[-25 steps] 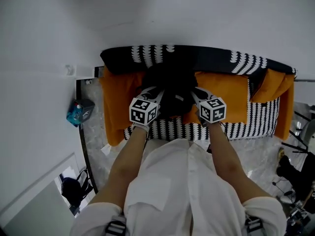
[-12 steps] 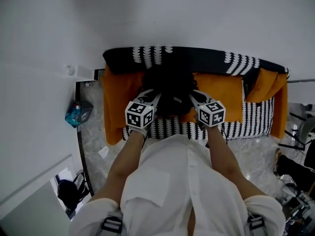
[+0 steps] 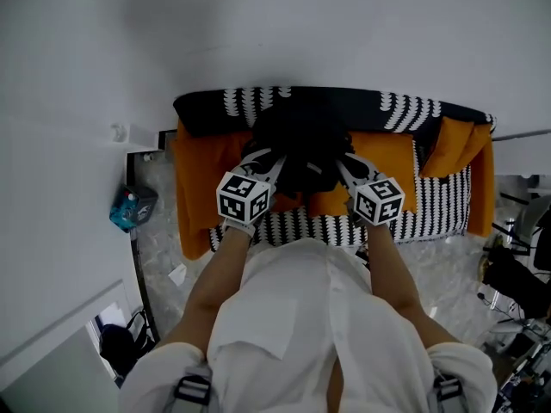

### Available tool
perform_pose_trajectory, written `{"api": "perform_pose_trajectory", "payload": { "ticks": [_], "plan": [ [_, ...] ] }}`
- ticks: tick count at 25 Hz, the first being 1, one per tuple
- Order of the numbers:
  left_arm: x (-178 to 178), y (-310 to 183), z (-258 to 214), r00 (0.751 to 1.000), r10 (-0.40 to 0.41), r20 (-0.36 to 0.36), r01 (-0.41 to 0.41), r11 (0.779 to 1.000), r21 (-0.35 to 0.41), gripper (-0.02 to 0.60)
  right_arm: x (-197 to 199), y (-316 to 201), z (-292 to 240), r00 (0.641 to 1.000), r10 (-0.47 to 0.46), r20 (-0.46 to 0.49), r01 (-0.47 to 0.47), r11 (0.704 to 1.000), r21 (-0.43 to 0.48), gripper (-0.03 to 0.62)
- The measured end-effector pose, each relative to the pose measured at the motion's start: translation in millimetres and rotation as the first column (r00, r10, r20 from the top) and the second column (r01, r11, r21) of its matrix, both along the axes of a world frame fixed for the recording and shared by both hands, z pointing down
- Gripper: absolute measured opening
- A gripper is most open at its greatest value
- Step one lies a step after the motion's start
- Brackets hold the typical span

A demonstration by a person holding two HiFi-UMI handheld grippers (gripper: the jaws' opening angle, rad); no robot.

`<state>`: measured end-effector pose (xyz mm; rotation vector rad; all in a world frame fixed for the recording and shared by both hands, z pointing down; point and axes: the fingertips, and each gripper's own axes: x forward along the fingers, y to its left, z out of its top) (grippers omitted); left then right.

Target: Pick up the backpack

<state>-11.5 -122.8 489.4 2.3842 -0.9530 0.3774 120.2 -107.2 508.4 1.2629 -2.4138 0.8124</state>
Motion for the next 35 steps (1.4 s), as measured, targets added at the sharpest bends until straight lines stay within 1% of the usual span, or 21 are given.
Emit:
{"api": "perform_pose_trajectory", "payload": {
  "ticks": [8, 13, 18, 23, 28, 32, 35],
  "plan": [
    [20, -15, -53, 0.998, 0.045, -0.038, -0.04, 0.993, 0.11, 0.043, 19, -10, -52, 1.0, 0.026, -0.002, -0.026, 0.993, 0.114, 0.043],
    [32, -16, -90, 0.996, 0.078, -0.045, -0.068, 0.979, 0.191, 0.043, 30, -10, -89, 0.999, 0.043, 0.006, -0.043, 0.981, 0.19, 0.043],
    [36, -16, -123, 0.994, 0.089, -0.07, -0.069, 0.965, 0.254, 0.043, 34, -10, -122, 0.999, 0.047, 0.014, -0.049, 0.964, 0.26, 0.043],
    [37, -16, -151, 0.991, 0.091, -0.102, -0.057, 0.952, 0.299, 0.043, 35, -8, -150, 0.999, 0.04, 0.019, -0.044, 0.946, 0.322, 0.043],
    [38, -19, -171, 0.989, 0.096, -0.112, -0.053, 0.939, 0.34, 0.043, 35, -10, -171, 0.999, 0.04, 0.033, -0.05, 0.928, 0.37, 0.041],
    [36, -18, -175, 0.988, 0.095, -0.121, -0.048, 0.937, 0.345, 0.043, 36, -10, -173, 0.998, 0.058, 0.023, -0.063, 0.924, 0.376, 0.041],
    [36, -17, -173, 0.988, 0.093, -0.127, -0.045, 0.939, 0.34, 0.043, 36, -9, -173, 0.998, 0.054, 0.025, -0.06, 0.924, 0.378, 0.04]
  ]
}}
